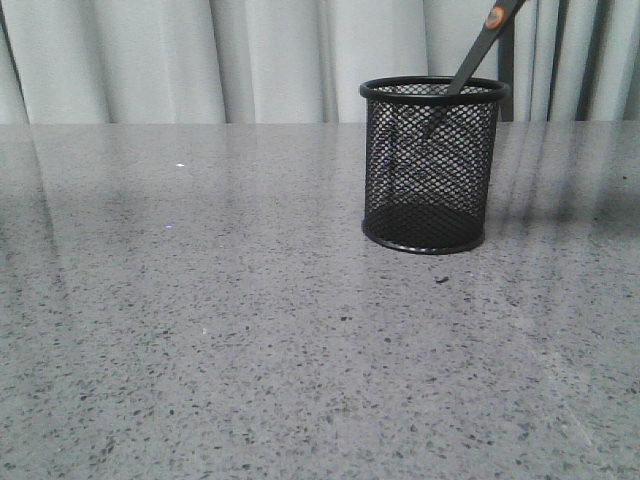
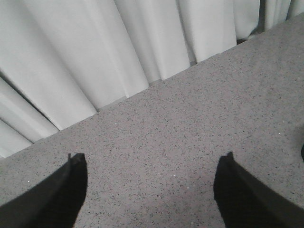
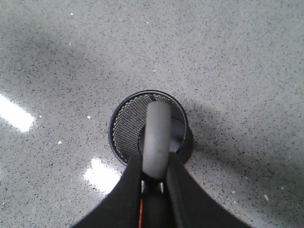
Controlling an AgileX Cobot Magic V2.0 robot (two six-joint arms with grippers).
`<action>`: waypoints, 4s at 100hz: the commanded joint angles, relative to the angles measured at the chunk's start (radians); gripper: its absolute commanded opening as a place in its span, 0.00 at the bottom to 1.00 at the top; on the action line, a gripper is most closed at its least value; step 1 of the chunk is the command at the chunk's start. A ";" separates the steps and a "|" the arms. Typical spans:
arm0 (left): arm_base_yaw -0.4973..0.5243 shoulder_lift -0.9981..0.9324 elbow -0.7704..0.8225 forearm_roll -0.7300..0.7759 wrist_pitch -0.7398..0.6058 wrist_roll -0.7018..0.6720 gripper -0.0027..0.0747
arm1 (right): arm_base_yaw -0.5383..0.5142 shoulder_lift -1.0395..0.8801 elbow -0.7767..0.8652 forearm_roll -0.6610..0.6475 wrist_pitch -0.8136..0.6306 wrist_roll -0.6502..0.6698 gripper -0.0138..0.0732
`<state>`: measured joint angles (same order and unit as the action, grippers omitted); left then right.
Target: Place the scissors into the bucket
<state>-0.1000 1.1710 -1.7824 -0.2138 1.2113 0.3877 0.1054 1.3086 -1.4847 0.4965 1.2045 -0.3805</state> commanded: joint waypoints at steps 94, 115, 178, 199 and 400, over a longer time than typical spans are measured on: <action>0.003 -0.016 -0.027 -0.028 -0.066 -0.012 0.70 | 0.029 0.073 -0.062 0.007 -0.083 -0.027 0.41; 0.003 -0.016 -0.027 -0.028 -0.066 -0.010 0.70 | 0.029 0.027 -0.143 -0.046 -0.103 -0.027 0.41; 0.003 -0.073 0.133 -0.078 -0.201 0.009 0.01 | 0.027 -0.258 0.150 0.001 -0.566 -0.027 0.10; 0.003 -0.294 0.503 -0.071 -0.589 0.009 0.01 | 0.027 -0.492 0.549 0.001 -0.976 -0.047 0.10; 0.012 -1.110 1.716 0.112 -1.256 -0.213 0.01 | 0.027 -1.020 1.264 0.003 -1.283 -0.048 0.10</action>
<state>-0.0977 0.0961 -0.0775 -0.1115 0.0000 0.2126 0.1352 0.2833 -0.1952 0.4989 0.0000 -0.4185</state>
